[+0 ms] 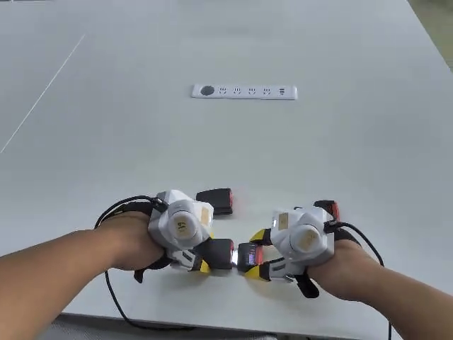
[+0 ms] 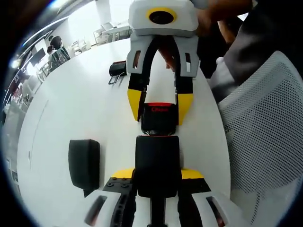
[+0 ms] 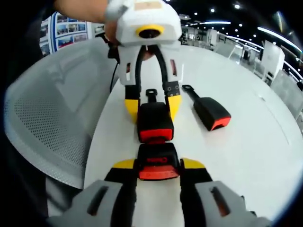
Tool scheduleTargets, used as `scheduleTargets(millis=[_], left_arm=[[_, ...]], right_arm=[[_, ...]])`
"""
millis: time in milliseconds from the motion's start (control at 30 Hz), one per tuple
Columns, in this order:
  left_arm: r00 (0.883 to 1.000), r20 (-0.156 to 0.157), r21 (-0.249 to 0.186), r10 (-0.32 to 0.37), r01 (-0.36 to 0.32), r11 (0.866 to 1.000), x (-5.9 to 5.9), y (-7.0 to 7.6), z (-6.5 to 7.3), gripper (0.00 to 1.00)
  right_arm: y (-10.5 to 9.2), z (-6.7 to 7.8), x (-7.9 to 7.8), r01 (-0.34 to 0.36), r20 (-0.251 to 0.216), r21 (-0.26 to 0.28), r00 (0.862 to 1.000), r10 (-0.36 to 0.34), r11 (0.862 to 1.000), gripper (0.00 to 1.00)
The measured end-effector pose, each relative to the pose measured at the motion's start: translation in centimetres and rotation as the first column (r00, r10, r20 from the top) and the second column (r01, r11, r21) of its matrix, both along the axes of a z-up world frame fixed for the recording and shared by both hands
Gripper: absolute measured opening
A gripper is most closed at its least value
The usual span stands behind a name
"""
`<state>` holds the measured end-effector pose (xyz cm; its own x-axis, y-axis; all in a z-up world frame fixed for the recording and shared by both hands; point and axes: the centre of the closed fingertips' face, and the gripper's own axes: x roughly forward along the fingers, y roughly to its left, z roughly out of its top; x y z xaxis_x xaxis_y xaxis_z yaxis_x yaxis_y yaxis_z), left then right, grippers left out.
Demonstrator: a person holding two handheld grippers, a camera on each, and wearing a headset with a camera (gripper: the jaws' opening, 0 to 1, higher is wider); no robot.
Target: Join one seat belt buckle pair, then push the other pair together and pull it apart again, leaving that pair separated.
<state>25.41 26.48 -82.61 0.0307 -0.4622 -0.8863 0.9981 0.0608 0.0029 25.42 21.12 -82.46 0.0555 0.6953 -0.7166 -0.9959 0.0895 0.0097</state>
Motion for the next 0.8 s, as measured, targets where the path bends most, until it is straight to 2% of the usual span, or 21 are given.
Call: scheduleTargets(millis=[200,367,467,600,633,667,800], left_arm=[[1.0,0.001,0.007,0.017,-0.017,1.0,0.08,0.0,-0.03,0.34],[1.0,0.009,0.017,0.026,-0.026,1.0,-0.06,0.02,0.01,0.35],[0.998,0.014,0.024,0.056,-0.057,0.998,0.01,0.11,0.03,0.35],[0.998,0.019,0.035,0.063,-0.064,0.997,0.02,0.06,0.06,0.35],[0.998,0.017,0.042,0.067,-0.068,0.997,0.02,0.07,0.04,0.35],[0.997,0.018,0.049,0.069,-0.069,0.996,0.02,0.05,0.06,0.35],[0.998,0.032,0.071,0.051,-0.054,0.996,-0.16,0.04,0.13,0.35]], right_arm=[[0.18,-0.14,0.08,0.019,-0.031,-0.007,0.999,-0.019,1.0,0.35],[0.23,-0.3,-0.18,0.002,-0.01,-0.053,1.0,-0.003,0.999,0.36],[0.09,-0.33,-0.17,0.001,-0.007,-0.059,1.0,-0.001,0.998,0.36],[0.04,-0.34,-0.27,0.009,-0.002,-0.072,1.0,-0.009,0.997,0.37],[0.04,-0.32,-0.34,0.007,0.007,-0.075,1.0,-0.007,0.997,0.37],[-0.03,-0.27,-0.26,-0.008,0.035,-0.084,0.999,0.011,0.996,0.37],[-0.06,0.05,-0.55,0.004,0.025,-0.078,1.0,-0.002,0.997,0.37]])
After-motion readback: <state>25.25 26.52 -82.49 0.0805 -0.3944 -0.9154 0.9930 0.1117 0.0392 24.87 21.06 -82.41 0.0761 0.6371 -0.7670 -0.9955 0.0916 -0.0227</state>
